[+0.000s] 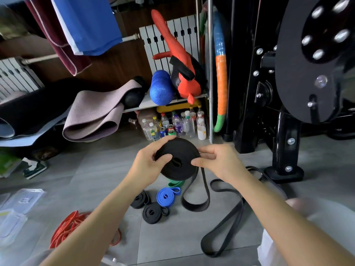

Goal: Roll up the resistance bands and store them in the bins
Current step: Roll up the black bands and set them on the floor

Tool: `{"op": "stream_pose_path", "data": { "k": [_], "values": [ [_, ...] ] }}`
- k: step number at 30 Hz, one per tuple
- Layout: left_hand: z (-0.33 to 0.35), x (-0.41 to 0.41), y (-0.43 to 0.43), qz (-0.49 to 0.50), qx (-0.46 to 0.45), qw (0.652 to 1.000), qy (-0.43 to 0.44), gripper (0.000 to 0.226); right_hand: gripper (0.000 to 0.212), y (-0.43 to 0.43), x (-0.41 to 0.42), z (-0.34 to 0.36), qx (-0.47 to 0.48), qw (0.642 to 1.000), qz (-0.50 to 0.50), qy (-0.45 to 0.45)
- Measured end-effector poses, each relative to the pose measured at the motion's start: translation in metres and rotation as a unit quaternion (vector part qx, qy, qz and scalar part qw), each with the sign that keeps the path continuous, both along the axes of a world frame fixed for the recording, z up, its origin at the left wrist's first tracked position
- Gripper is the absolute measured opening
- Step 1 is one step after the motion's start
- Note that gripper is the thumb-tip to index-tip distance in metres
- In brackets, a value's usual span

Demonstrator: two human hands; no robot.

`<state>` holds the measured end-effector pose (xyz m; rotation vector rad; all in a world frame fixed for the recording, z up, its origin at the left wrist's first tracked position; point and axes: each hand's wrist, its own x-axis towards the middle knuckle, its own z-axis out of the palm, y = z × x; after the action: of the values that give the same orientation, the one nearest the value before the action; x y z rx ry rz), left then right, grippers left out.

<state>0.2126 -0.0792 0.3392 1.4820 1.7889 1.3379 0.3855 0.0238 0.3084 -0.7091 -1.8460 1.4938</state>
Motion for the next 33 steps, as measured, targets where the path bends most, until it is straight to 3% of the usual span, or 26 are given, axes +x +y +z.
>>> {"op": "stream_pose_path", "data": {
  "k": [4, 7, 9, 12, 14, 16, 18, 22, 27, 33],
  "values": [
    [-0.015, 0.013, -0.002, 0.056, 0.057, 0.987, -0.140, 0.062, 0.033, 0.003, 0.000, 0.001, -0.013, 0.999, -0.018, 0.023],
    [-0.028, 0.021, -0.003, 0.066, 0.071, 0.978, -0.185, 0.056, 0.034, 0.007, 0.002, 0.003, -0.030, 0.999, -0.006, 0.043],
    [-0.032, 0.024, -0.003, 0.048, 0.056, 0.984, -0.164, 0.053, 0.033, 0.009, 0.004, 0.005, -0.020, 0.999, 0.003, 0.025],
    [-0.024, 0.016, -0.001, 0.034, 0.014, 0.999, -0.014, 0.045, 0.030, 0.010, 0.006, 0.006, 0.022, 0.999, 0.012, -0.031],
    [-0.013, 0.010, 0.000, 0.018, -0.033, 0.991, 0.132, 0.046, 0.034, 0.010, 0.004, 0.005, 0.035, 0.998, 0.016, -0.059],
    [-0.005, 0.007, 0.001, -0.056, -0.072, 0.952, 0.293, 0.066, 0.037, 0.008, 0.003, 0.006, 0.034, 0.997, 0.023, -0.072],
    [0.000, 0.012, 0.003, -0.114, -0.095, 0.915, 0.376, 0.075, 0.029, 0.006, 0.004, 0.006, 0.027, 0.997, 0.025, -0.064],
    [0.000, 0.011, 0.004, -0.107, -0.072, 0.946, 0.297, 0.066, 0.031, 0.007, 0.009, 0.008, 0.013, 0.999, -0.019, -0.046],
    [-0.011, 0.009, 0.000, -0.022, -0.017, 0.985, 0.170, 0.067, 0.025, 0.007, 0.013, 0.014, 0.023, 0.998, -0.037, -0.037],
    [-0.024, 0.025, -0.002, 0.053, 0.070, 0.996, -0.014, 0.069, 0.034, 0.002, 0.016, 0.019, 0.003, 0.998, -0.023, 0.055]
  ]
}}
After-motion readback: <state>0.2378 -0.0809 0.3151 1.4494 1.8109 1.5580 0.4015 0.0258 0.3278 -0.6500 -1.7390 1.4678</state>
